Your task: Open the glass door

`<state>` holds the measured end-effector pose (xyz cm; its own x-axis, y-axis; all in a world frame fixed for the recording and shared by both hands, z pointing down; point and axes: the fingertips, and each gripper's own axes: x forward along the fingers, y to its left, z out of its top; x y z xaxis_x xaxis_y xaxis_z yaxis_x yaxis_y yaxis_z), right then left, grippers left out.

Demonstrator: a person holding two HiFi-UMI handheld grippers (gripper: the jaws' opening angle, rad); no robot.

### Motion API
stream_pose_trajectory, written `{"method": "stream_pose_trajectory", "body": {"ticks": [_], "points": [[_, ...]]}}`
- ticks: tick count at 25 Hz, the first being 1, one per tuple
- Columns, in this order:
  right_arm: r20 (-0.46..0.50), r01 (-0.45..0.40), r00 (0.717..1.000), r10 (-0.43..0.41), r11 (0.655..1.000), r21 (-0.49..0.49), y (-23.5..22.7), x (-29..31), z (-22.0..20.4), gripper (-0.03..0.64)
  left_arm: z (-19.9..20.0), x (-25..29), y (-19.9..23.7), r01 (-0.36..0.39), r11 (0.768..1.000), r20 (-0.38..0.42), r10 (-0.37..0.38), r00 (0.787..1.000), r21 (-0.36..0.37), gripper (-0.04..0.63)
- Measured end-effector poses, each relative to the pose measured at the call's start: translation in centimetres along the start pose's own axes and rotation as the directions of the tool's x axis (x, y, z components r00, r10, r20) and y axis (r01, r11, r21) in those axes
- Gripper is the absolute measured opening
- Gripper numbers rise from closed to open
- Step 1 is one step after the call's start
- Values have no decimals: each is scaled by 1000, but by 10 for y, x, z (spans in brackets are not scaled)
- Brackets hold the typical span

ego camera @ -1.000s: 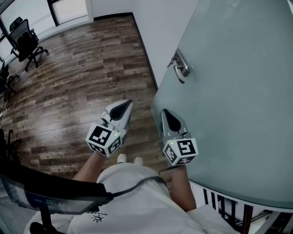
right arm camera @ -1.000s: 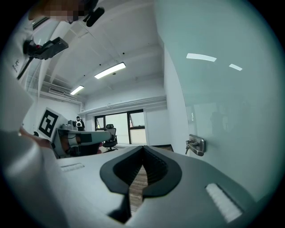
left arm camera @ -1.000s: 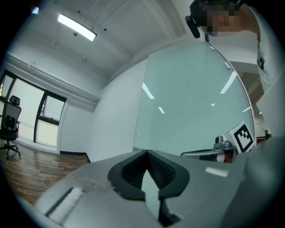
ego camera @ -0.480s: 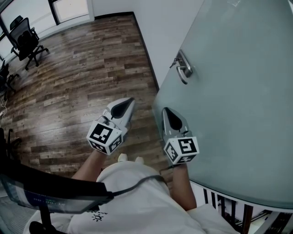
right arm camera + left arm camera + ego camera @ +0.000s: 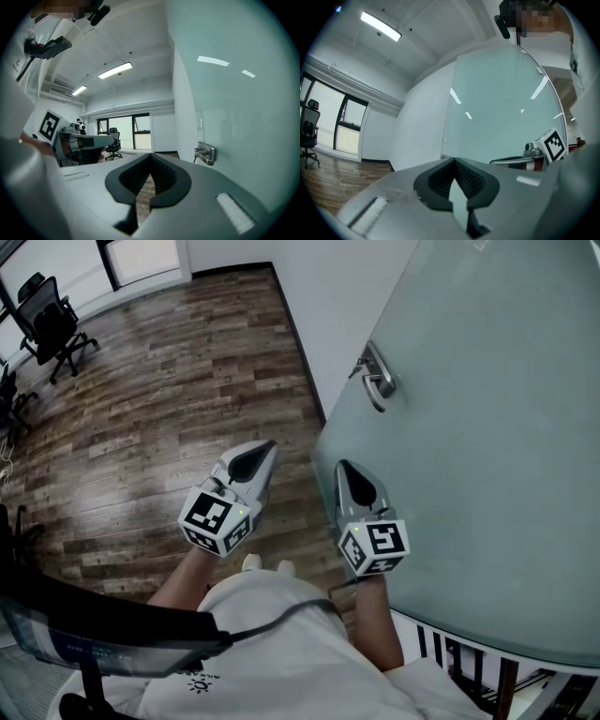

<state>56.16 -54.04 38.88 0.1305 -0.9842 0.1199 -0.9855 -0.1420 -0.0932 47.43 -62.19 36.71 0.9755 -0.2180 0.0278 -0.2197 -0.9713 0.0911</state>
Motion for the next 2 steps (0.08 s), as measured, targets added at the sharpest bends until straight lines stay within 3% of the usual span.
{"method": "stream_pose_trajectory", "body": {"ticks": [2], "points": [[-2,5,1000,-5,1000,-3,-1,-1,-1,8,-1,0,-1,4,1000,-2,-4,1000,0,2]]}}
